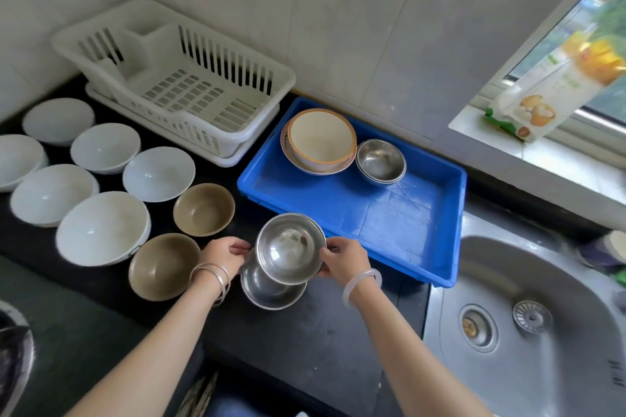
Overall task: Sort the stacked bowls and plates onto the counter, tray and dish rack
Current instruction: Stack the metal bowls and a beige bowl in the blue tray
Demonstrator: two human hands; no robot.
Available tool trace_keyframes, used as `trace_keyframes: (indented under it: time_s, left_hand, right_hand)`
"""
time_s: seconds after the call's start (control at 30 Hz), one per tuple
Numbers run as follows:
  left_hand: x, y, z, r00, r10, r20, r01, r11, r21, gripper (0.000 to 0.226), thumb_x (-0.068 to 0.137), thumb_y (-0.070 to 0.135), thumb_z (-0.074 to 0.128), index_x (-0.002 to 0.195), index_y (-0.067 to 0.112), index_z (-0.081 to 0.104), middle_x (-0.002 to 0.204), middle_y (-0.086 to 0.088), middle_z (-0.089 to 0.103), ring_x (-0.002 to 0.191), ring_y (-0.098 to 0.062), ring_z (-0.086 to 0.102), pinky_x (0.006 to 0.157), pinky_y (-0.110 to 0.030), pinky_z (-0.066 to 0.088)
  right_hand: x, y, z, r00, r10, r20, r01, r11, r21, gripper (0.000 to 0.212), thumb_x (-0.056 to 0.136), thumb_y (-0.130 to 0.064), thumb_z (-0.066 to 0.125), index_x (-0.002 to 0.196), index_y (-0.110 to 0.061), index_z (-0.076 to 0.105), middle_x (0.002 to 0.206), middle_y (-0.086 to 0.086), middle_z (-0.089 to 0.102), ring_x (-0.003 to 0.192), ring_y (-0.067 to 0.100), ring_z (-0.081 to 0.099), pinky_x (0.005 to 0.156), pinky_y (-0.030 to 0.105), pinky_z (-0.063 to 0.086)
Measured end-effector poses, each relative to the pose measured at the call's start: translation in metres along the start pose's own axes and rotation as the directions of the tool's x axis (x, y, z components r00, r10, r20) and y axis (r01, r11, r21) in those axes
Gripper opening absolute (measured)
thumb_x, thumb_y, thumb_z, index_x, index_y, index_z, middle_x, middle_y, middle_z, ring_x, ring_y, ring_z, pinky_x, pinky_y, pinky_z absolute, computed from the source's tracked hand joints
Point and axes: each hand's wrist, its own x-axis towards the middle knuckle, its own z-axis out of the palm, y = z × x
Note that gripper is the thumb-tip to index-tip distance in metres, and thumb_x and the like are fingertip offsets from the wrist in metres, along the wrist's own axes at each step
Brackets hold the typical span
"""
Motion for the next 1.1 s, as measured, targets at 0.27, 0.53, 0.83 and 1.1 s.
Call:
trace_keyframes:
  time_s: [0.27,0.53,0.83,1.1]
  left_hand:
    - [-0.01,0.003,0.014,0.988,-0.139,0.067,0.154,0.926,-0.345,0.017,0.091,0.001,0.049,0.103,-0.002,0.062,0.099,-0.017,0.062,0.092,-0.027,0.06,0.085,-0.035,0.048]
    - [-0.017,-0.004,0.018,0.989,-0.126,0.071,0.14,0.96,-0.243,0.028,0.087,-0.005,0.053,0.116,-0.005,0.056,0.104,-0.019,0.059,0.095,-0.027,0.057,0.083,-0.035,0.048]
    - [-0.024,0.003,0.017,0.972,-0.18,0.154,0.22,0.926,-0.307,0.026,0.091,0.001,0.048,0.116,-0.003,0.056,0.1,-0.016,0.059,0.09,-0.027,0.057,0.061,-0.028,0.052]
    - [-0.03,0.059,0.011,0.991,-0.018,0.134,0.064,0.937,-0.344,0.017,0.089,0.007,0.055,0.106,0.006,0.058,0.1,-0.011,0.062,0.089,-0.02,0.062,0.065,-0.025,0.054]
  right_hand:
    - [-0.009,0.014,0.006,1.0,-0.015,-0.025,0.011,0.99,-0.142,0.009,0.082,-0.016,0.059,0.083,-0.023,0.064,0.073,-0.005,0.068,0.058,0.008,0.069,0.069,0.032,0.061]
    - [-0.005,0.023,0.017,1.0,0.013,-0.012,-0.015,0.991,-0.132,0.005,0.085,-0.016,0.06,0.088,-0.02,0.062,0.077,0.0,0.067,0.06,0.01,0.068,0.068,0.032,0.061]
    - [-0.005,0.029,0.018,0.968,0.174,0.182,-0.21,0.958,0.196,0.027,0.092,-0.015,0.056,0.118,-0.016,0.061,0.097,0.006,0.07,0.082,0.017,0.07,0.063,0.026,0.059]
    - [0.004,-0.001,-0.017,0.997,0.024,0.078,-0.046,0.958,0.282,0.019,0.091,-0.017,0.056,0.107,-0.017,0.067,0.078,0.0,0.069,0.062,0.009,0.069,0.054,0.02,0.056]
